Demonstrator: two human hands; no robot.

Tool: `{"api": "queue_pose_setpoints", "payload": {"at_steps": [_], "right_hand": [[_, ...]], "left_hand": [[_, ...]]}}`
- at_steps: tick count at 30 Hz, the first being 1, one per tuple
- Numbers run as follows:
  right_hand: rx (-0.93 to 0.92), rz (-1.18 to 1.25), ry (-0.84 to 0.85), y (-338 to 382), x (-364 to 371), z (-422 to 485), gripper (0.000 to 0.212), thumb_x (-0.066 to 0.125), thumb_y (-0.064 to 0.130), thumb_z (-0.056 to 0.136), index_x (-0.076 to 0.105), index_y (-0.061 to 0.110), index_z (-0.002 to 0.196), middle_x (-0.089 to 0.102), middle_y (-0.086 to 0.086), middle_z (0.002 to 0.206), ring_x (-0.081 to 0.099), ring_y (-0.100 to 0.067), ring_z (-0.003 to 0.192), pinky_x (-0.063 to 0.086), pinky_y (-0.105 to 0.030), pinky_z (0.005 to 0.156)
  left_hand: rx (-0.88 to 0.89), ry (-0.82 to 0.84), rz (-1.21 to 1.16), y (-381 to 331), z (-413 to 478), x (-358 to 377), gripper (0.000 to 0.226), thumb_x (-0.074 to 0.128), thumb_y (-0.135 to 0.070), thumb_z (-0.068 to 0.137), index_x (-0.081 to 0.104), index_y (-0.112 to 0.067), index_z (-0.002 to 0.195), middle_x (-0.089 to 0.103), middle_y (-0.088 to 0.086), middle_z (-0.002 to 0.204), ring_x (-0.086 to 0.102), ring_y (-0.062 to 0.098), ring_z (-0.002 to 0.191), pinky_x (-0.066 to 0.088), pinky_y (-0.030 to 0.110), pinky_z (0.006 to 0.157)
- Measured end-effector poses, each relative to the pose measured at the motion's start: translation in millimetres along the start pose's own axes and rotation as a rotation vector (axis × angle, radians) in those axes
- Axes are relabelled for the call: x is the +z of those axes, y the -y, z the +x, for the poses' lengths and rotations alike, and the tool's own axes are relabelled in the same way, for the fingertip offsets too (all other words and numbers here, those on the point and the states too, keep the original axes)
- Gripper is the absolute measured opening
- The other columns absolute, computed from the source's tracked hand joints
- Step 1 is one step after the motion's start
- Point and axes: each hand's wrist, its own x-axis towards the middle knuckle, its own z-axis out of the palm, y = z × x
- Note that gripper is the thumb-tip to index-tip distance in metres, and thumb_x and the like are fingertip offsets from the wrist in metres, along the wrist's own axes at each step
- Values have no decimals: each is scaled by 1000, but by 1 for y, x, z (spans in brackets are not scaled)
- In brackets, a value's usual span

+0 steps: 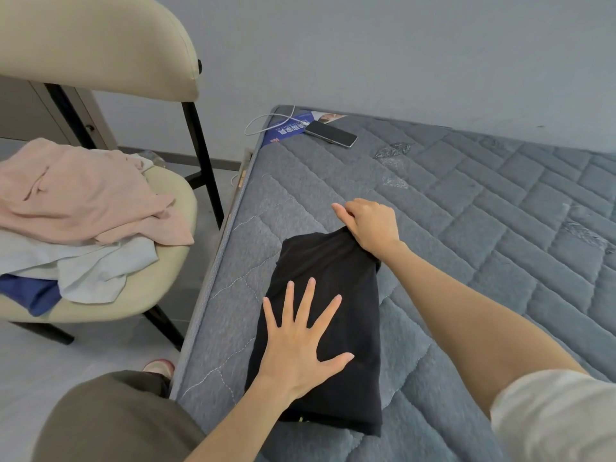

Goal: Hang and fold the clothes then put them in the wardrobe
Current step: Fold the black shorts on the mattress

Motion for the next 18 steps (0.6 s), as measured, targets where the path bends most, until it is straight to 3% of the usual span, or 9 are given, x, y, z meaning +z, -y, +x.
{"api": "queue_pose_setpoints", "payload": {"at_steps": [2, 4, 7, 10, 14, 18], "right_hand": [[-46, -113, 38, 1, 2, 1, 54, 29, 50, 100, 54, 14, 69, 60, -2, 72, 57, -21, 67, 32, -31, 54], [-53, -160, 95, 1, 5, 3, 56, 26, 50, 101, 54, 15, 67, 64, -2, 75, 57, -21, 78, 36, -31, 65], [39, 82, 195, 8, 10, 6, 58, 32, 46, 101, 67, 11, 69, 66, -4, 84, 51, -23, 95, 34, -37, 87], [15, 355, 321, 33, 14, 6, 51, 45, 53, 94, 70, 12, 76, 68, -2, 79, 58, -18, 84, 40, -35, 82], [-121, 386, 490, 57, 16, 10, 35, 57, 48, 90, 70, 17, 84, 67, 5, 83, 60, -13, 83, 47, -34, 81], [-218, 315, 506, 65, 14, 21, 26, 54, 37, 95, 60, 13, 87, 61, 2, 82, 56, -16, 78, 46, -35, 69]], "left_hand": [[-6, 23, -1, 0, 0, -1, 85, 20, -83, 78, 3, -41, 150, 1, 9, 159, 1, 43, 142, 4, 70, 105], [-5, 25, -13, 1, 0, 1, 84, 15, -85, 77, -7, -45, 147, -13, 7, 159, -13, 41, 142, -7, 68, 106], [-6, 27, -41, 2, 0, 3, 83, 12, -86, 75, -18, -48, 143, -30, 3, 154, -29, 36, 139, -18, 64, 106], [-11, 41, -34, 2, 0, 3, 84, 13, -85, 75, -18, -48, 143, -31, 3, 153, -30, 36, 139, -19, 63, 106], [-9, 48, -33, 2, -1, 3, 83, 12, -85, 75, -19, -48, 143, -31, 2, 153, -31, 34, 138, -19, 64, 106], [-3, 52, -43, 2, -1, 1, 84, 14, -85, 76, -19, -48, 143, -31, 2, 153, -31, 34, 138, -22, 63, 104]]}}
